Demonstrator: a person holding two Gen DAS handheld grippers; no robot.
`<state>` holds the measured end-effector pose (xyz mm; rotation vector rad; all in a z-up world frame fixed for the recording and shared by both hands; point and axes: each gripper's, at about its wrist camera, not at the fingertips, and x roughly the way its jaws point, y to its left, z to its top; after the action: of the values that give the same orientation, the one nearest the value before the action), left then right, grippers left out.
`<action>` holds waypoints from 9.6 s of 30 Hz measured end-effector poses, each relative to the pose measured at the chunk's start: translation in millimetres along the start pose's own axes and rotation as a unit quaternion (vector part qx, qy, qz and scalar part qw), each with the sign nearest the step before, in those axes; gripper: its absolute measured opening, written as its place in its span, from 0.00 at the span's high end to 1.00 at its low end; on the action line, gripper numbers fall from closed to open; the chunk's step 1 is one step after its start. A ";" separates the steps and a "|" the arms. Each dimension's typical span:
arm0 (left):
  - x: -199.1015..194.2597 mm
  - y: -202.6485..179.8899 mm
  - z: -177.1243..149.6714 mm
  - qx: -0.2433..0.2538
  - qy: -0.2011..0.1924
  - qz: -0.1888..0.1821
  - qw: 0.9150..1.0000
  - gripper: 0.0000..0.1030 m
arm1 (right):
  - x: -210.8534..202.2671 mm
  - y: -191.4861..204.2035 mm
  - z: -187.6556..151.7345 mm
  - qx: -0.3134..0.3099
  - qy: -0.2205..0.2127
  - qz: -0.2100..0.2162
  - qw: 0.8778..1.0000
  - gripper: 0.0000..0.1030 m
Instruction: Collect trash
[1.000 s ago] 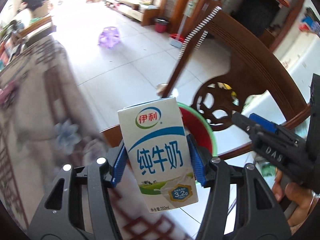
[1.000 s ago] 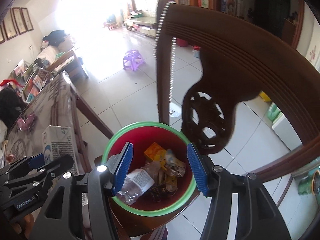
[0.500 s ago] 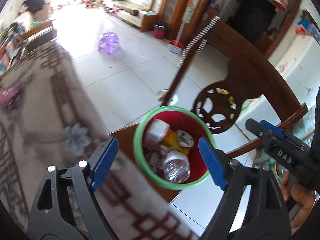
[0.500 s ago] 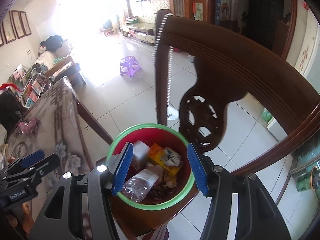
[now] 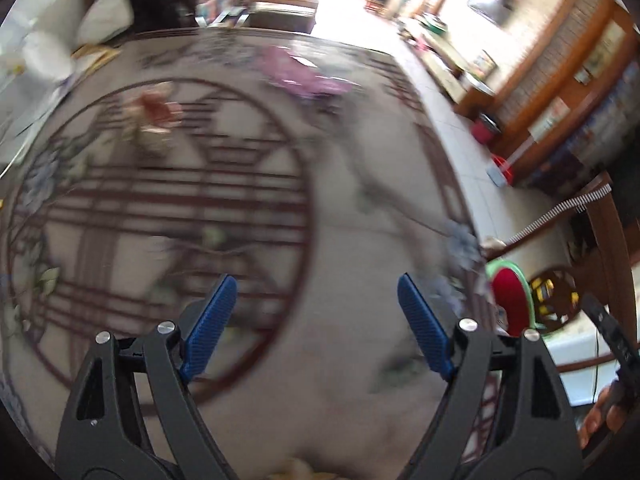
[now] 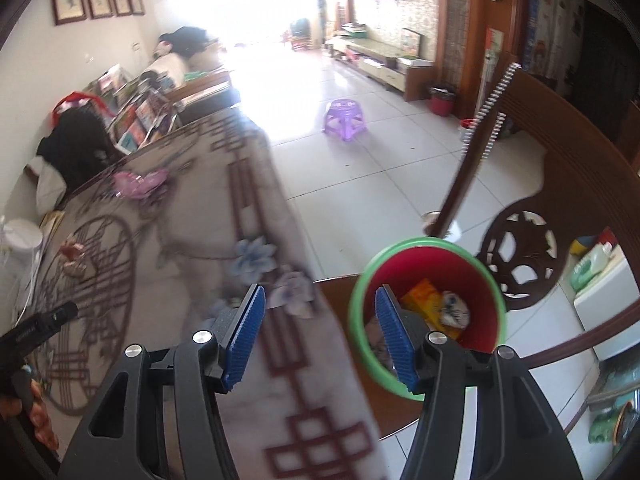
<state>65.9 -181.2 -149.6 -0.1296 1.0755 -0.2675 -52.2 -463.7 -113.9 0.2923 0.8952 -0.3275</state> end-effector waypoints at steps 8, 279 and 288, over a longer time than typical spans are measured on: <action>-9.1 109.4 19.3 -0.078 -0.012 0.038 0.996 0.20 | 22.8 89.0 -5.2 -0.041 0.028 0.018 0.999 0.45; -194.4 60.2 7.5 0.070 -0.253 -0.018 0.965 0.05 | -153.9 183.9 -60.6 -0.019 -0.236 -0.001 0.971 0.07; -194.5 56.1 11.2 0.061 -0.244 -0.010 0.968 0.05 | -158.6 185.6 -54.1 -0.017 -0.234 -0.004 0.972 0.07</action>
<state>-2.5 -73.5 7.9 -0.0891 0.5671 -0.3006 -109.4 -249.3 1.3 0.1688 0.4366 -0.3686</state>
